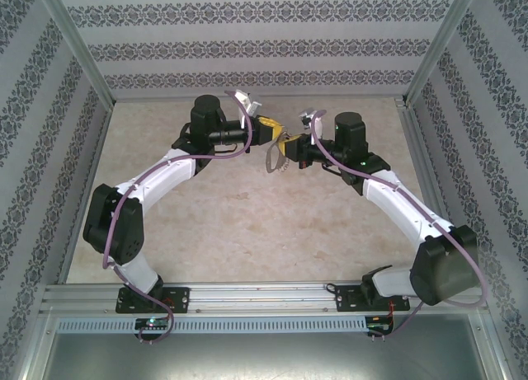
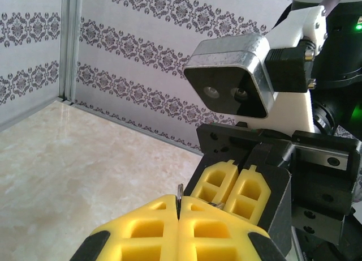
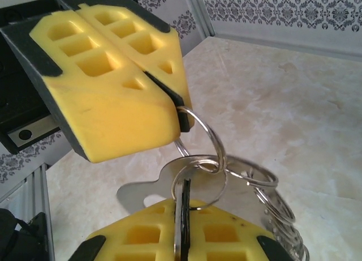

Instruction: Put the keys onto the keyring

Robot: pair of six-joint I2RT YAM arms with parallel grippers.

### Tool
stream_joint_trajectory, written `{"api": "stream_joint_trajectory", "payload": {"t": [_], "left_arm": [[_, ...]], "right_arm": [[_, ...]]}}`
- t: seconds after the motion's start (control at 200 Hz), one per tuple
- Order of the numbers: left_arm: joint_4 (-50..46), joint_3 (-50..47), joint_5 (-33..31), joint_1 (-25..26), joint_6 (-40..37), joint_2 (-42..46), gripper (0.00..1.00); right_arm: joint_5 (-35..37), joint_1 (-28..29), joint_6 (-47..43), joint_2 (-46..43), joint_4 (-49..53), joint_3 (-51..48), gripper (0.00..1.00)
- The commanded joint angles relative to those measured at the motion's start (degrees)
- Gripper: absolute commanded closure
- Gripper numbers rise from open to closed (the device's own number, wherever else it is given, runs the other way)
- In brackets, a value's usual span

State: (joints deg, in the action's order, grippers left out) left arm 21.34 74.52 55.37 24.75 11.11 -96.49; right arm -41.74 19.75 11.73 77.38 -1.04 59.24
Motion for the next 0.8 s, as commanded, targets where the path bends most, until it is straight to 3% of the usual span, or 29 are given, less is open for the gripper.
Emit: {"api": "stream_joint_trajectory", "payload": {"t": [0.0,0.794], "left_arm": [[0.94,2.12,0.90,0.55,0.04,0.69,1.00],[0.45,2.12,1.23,0.58,-0.22,0.60,1.00]], "right_arm": [[-0.95,0.06,-0.53,0.00,-1.07,1.50,1.00],[-2.30,-1.74,-1.15,-0.05,1.55,5.21,1.00]]}}
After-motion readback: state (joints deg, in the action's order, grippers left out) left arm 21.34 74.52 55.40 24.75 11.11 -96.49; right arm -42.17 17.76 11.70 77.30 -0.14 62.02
